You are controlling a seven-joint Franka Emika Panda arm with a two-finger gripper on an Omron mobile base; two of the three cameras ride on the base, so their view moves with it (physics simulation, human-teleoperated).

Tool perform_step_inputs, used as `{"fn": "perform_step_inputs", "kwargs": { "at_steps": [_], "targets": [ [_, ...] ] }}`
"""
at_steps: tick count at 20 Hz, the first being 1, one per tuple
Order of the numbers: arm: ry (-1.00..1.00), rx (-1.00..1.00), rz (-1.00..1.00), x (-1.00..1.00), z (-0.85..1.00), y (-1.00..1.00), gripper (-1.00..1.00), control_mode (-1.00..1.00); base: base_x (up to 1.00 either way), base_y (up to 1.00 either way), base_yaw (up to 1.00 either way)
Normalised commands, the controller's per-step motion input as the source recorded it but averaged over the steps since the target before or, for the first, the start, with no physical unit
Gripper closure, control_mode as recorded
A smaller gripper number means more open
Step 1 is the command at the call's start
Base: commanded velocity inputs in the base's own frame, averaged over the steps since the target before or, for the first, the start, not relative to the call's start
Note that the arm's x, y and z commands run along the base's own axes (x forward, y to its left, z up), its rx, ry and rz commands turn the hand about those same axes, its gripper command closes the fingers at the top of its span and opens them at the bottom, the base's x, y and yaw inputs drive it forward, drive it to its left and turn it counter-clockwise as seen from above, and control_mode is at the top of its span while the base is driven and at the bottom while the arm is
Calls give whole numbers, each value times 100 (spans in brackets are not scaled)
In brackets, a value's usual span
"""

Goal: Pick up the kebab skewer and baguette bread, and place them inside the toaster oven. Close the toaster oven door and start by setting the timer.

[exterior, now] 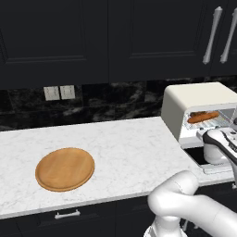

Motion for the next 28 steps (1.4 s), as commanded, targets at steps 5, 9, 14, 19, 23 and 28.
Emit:
{"fn": "perform_step_inputs", "kwargs": {
  "at_steps": [5,9,14,19,23,28],
  "targets": [
    [0,0,-5,25,3,7,-100,-100,0,0,0],
    [0,0,-3,14,4,6,-100,-100,0,0,0],
    [0,0,-1,14,1,6,-100,-100,0,0,0],
    [0,0,0,13,0,4,-100,-100,0,0,0],
    [0,0,0,3,0,1,-100,-100,0,0,0],
    [0,0,0,-44,13,-3,-100,-100,0,0,0]
  ]
}}
